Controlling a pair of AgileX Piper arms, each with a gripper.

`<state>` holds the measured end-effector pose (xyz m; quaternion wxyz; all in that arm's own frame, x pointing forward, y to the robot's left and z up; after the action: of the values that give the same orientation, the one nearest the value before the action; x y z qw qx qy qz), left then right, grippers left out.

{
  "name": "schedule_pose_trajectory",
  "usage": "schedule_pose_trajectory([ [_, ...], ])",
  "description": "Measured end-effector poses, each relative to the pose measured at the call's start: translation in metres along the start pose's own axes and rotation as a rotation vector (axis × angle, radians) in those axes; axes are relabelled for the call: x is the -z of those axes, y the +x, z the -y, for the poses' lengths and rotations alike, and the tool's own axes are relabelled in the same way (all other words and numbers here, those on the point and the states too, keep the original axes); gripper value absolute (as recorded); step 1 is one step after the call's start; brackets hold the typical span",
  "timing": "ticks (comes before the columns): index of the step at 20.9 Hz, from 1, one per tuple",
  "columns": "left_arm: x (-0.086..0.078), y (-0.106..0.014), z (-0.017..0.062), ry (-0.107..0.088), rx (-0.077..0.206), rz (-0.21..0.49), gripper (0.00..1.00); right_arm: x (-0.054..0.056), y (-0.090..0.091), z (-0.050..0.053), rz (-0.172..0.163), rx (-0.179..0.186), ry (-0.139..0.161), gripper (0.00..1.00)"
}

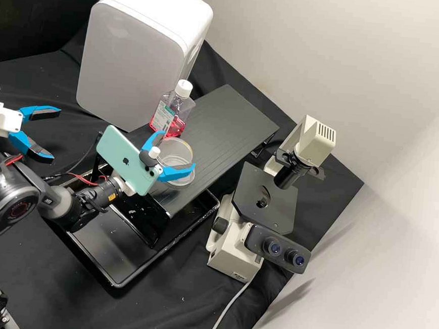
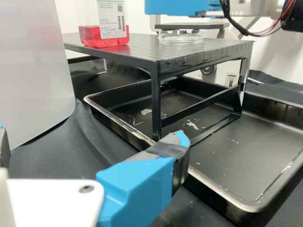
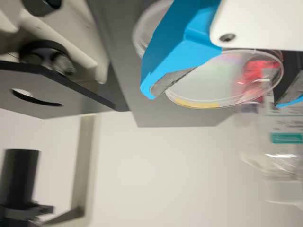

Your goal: Remove the lid from the petri dish

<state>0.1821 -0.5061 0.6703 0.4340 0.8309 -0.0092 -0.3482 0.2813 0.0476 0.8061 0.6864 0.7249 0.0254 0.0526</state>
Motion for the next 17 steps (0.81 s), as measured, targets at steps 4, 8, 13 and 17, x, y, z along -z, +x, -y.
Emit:
schedule_pose_trajectory([
  [4, 0.0, 0.0, 0.0, 0.0, 0.0, 0.0, 1.0, 0.012, -0.002, 0.007, -0.043, 0.026, -0.002, 0.0],
  [8, 0.0, 0.0, 0.0, 0.0, 0.0, 0.0, 1.0, 0.016, -0.002, 0.012, -0.059, 0.045, 0.002, 0.0],
  [13, 0.0, 0.0, 0.0, 0.0, 0.0, 0.0, 1.0, 0.02, -0.004, 0.018, -0.073, 0.064, -0.005, 0.0],
  [17, 0.0, 0.0, 0.0, 0.0, 0.0, 0.0, 1.0, 0.022, -0.005, 0.02, -0.077, 0.072, -0.016, 0.0],
])
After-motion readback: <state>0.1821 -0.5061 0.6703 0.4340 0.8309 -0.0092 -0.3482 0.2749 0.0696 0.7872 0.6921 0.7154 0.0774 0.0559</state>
